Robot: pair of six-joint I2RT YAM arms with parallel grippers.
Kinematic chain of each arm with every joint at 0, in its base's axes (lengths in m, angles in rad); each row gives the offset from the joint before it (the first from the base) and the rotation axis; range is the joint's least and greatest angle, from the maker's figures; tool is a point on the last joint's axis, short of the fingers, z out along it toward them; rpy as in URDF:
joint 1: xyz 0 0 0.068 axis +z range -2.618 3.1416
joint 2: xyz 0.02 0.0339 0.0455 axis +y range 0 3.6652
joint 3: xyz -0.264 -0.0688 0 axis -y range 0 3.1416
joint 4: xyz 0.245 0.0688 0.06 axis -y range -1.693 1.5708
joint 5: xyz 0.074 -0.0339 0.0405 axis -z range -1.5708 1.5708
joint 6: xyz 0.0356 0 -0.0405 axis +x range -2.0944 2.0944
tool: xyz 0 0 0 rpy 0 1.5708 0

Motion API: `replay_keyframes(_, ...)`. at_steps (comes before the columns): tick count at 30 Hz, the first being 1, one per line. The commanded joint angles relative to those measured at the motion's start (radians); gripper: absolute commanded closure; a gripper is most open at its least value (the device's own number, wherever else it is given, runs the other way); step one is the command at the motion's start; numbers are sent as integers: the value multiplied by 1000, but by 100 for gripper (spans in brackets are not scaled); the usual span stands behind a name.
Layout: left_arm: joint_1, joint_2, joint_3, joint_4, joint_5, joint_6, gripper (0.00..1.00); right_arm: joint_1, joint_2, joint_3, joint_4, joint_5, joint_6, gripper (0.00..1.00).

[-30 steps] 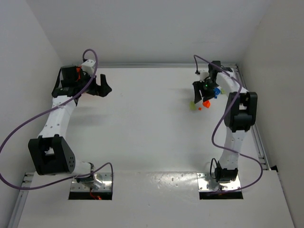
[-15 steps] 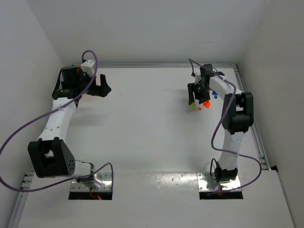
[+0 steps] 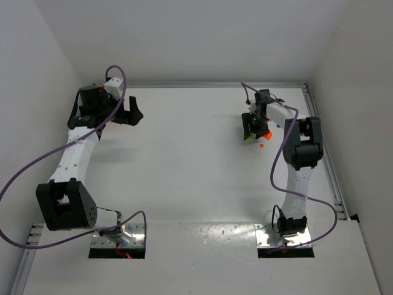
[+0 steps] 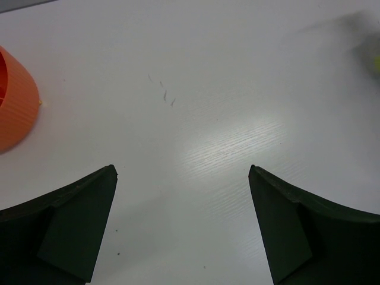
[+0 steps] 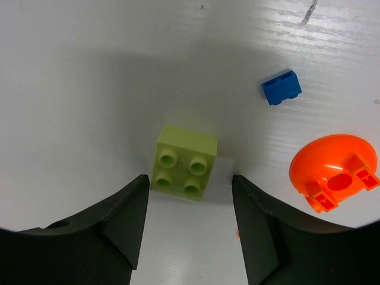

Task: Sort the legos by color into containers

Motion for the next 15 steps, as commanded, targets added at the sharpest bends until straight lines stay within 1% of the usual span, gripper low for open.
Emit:
replay_keyframes(1, -7, -34, -17, 25, -3, -8, 1, 15, 4, -3, 51, 17, 17, 41)
replay_keyframes(5, -7, -34, -35, 34, -3, -8, 1, 15, 24, -12, 60, 26, 17, 52)
replay_keyframes(6, -7, -34, -51, 46, -3, -17, 1, 15, 24, -12, 71, 17, 17, 58)
replay_keyframes(9, -7, -66, -101, 88, -3, -17, 1, 15, 24, -12, 71, -22, 8, 72)
replay_keyframes(10, -7, -87, -118, 117, 38, -17, 1, 15, 24, -12, 71, -38, 8, 81)
replay_keyframes(12, 3, -112, -170, 148, 111, -17, 1, 24, 12, -23, 62, -142, -33, 86)
replay_keyframes(13, 16, -112, -181, 157, 207, -17, 1, 24, -6, -23, 62, -193, -49, 88)
replay_keyframes(14, 26, -121, -190, 157, 263, -7, 1, 24, -20, -23, 39, -311, -66, 89)
replay_keyframes(15, 26, -121, -205, 168, 321, -6, 1, 24, -20, -12, -7, -395, -118, 89)
